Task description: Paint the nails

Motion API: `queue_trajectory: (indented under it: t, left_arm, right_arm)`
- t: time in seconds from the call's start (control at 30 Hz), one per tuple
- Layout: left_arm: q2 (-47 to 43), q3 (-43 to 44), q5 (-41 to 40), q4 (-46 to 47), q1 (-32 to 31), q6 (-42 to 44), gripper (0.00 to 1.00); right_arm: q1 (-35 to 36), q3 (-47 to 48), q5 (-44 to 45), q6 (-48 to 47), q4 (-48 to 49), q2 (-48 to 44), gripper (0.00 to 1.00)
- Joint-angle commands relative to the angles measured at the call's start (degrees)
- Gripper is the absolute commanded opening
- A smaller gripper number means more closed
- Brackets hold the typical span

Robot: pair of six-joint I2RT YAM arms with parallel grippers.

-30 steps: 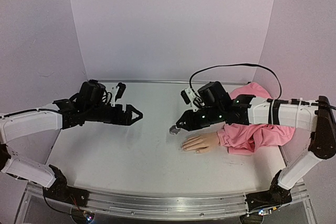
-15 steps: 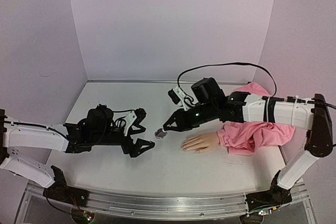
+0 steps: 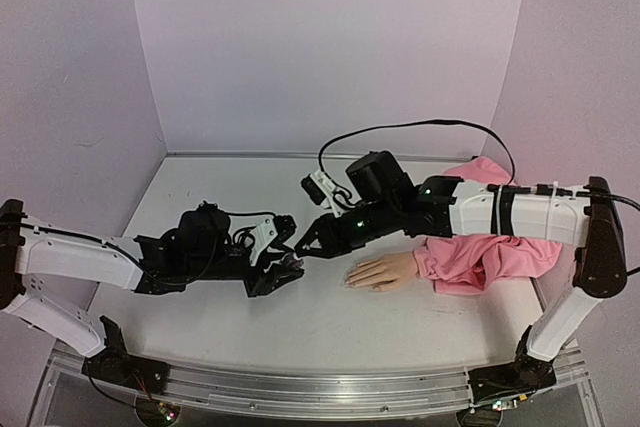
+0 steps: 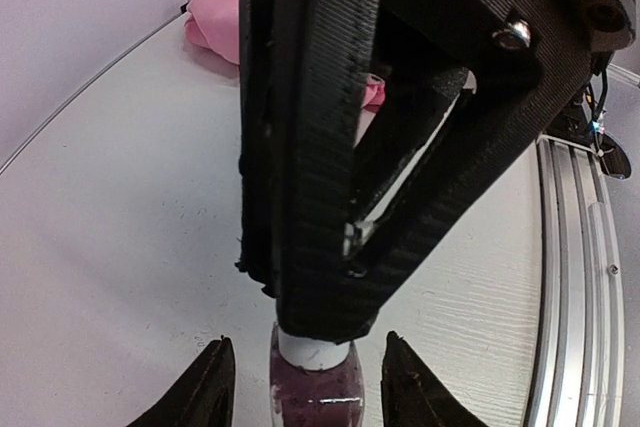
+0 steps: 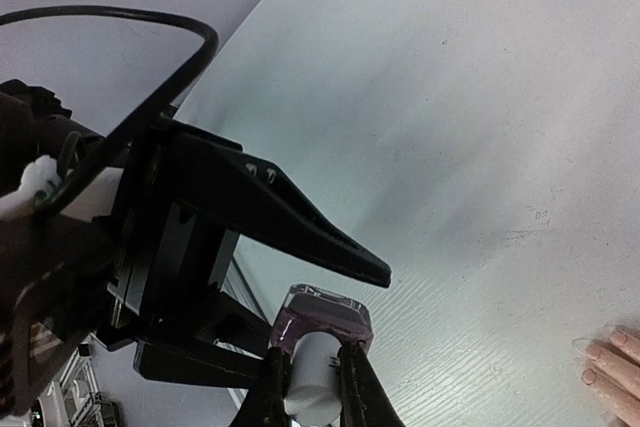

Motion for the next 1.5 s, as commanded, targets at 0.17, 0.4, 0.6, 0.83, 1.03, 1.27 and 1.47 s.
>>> queue_trajectory:
  t: [0.17,0.4,0.6,0.83,1.03,1.27,1.47]
  left_arm:
    - [0.4,2.7,-3.4,3.4,-1.3,2.7,0.49]
    - [-0.9,2.2,-5.5,3.4,-1.3,2.5,0.46]
    - [-1.2,2.7,-5.6,3.3,-1.3,2.5,0.34]
    - [-1.8,2.7,-1.9,3.1,-1.3,2.3,0.09]
    - [-5.1,2.9,19.5,1.7,-1.0,1.0,0.00]
    - [-6.9,7.0,50.4,0.9,5.6,-10.7,0.00]
    - [-8.7,12.4,38.6,-8.2,7.5,-7.8,0.00]
  right_arm:
    - [0.6,4.4,3.0,-0.5,-1.7,0.8,0.00]
    - [1.5,5.7,5.1,-1.4,-4.3,1.7,0.00]
    - [2.2,6.7,5.5,-1.8,-5.0,2.6,0.00]
    - [2.3,6.7,5.5,-4.8,-5.2,1.6,0.00]
    - [1.9,5.8,-8.9,-24.7,-5.2,-1.5,0.00]
    - [1.0,5.4,-31.4,-39.4,-5.9,-3.5,0.00]
    - [0.5,9.0,-21.6,-36.3,-5.9,-2.0,0.01]
